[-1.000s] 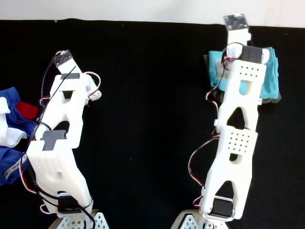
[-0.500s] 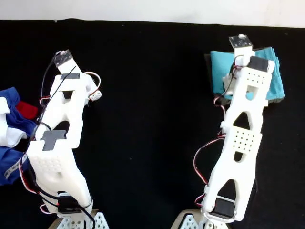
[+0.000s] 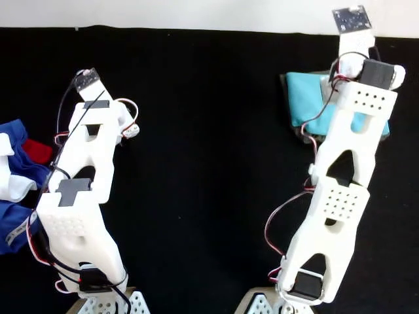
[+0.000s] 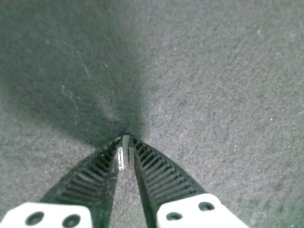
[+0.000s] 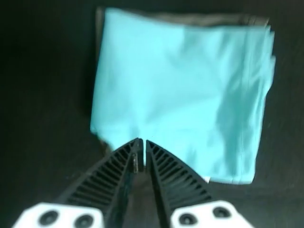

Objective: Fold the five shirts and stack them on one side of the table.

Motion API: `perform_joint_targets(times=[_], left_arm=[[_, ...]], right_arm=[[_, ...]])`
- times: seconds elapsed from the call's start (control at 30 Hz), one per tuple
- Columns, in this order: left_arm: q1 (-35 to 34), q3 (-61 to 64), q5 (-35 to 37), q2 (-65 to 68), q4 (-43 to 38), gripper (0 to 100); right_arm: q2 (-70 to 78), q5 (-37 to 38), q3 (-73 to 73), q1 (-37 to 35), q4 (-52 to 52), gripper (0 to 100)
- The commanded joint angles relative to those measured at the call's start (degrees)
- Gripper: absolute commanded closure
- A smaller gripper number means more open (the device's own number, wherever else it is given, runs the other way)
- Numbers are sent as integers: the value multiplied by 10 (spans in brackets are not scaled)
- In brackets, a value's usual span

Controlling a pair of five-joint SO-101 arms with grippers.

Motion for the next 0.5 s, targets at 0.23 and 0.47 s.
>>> perform_joint_targets(times=[0.23, 0.47], left_arm=[[-4, -15, 4, 4, 1, 990], [-4, -15, 4, 4, 1, 990]], right_arm=[[-269, 2, 54, -36, 15, 975], [-602, -25, 514, -167, 11, 975]])
